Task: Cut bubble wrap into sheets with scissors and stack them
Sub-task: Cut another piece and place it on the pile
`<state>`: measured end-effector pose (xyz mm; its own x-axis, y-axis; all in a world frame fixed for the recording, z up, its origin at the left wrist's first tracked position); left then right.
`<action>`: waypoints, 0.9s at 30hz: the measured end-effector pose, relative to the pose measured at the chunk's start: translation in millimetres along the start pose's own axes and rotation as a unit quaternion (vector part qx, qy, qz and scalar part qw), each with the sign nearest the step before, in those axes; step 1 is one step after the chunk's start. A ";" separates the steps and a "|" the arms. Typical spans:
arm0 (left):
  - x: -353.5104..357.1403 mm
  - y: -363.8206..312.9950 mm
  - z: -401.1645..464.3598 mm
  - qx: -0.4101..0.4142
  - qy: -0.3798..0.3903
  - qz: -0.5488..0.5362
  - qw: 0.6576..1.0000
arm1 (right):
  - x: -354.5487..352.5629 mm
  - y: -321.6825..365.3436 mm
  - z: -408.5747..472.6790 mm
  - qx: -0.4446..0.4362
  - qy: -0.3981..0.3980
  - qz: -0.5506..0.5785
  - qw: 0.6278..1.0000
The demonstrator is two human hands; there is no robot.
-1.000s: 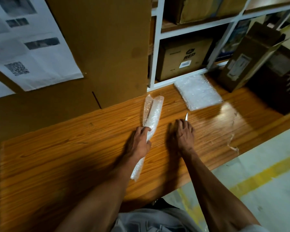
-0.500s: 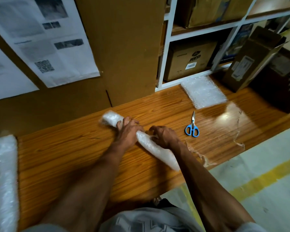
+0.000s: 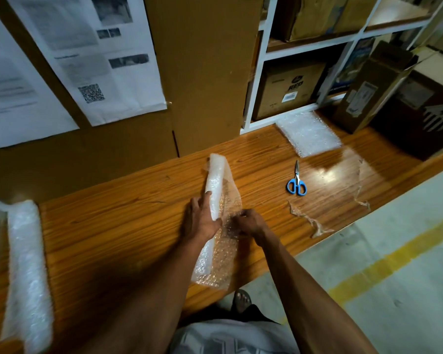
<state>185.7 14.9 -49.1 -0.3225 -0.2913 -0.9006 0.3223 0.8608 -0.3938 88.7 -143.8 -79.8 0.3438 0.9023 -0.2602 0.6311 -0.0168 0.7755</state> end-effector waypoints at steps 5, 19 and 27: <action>-10.7 15.3 -8.5 0.003 0.026 0.027 0.999 | 1.8 15.0 -26.6 -0.006 -0.082 -0.007 0.997; -29.5 44.7 -11.3 -0.006 -0.014 0.045 0.999 | 26.1 46.5 -38.7 -0.318 -0.172 -0.449 0.817; -25.3 36.2 -11.8 0.040 0.009 0.057 0.997 | -14.3 40.1 22.6 -0.050 -0.080 -0.394 0.914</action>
<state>195.1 58.3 -38.4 -0.2942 -0.1849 -0.9377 0.4285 0.8515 -0.3023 124.8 -167.1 -57.9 -0.0877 0.5428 -0.8353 0.6625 0.6580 0.3580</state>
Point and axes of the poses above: each hand's wrist, its own z-axis towards the middle knuckle, its own x-axis out of the palm, y = z × x, the point moved 4 cm from there along z, towards the middle knuckle, and after that the axes turned 5 degrees about z, right-handed, at the moved point
